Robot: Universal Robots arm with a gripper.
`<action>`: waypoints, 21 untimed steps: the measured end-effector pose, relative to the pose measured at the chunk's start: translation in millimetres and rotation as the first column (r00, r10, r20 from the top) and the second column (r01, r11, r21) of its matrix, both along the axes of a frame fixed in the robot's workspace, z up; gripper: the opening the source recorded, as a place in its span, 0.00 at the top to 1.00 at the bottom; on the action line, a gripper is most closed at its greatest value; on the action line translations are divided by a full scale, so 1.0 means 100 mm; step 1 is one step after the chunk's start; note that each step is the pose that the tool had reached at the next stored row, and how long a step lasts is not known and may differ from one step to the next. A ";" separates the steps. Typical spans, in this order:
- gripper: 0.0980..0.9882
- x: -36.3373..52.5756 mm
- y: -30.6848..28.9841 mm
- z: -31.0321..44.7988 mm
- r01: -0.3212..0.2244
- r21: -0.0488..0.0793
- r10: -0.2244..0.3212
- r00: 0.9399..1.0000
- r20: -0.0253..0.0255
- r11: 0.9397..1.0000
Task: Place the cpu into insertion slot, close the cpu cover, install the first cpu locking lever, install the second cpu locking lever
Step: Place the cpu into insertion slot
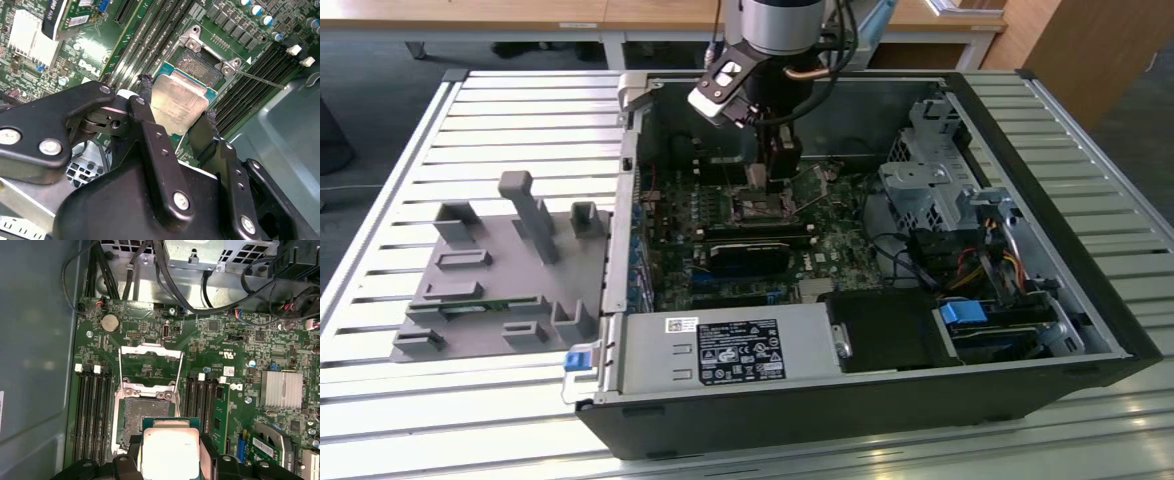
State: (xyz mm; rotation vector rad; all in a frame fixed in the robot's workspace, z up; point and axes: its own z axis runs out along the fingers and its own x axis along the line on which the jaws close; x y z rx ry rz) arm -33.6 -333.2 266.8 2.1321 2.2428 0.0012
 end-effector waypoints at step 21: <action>0.50 0.009 0.151 -0.305 0.032 -0.002 -0.032 0.999 0.000 0.999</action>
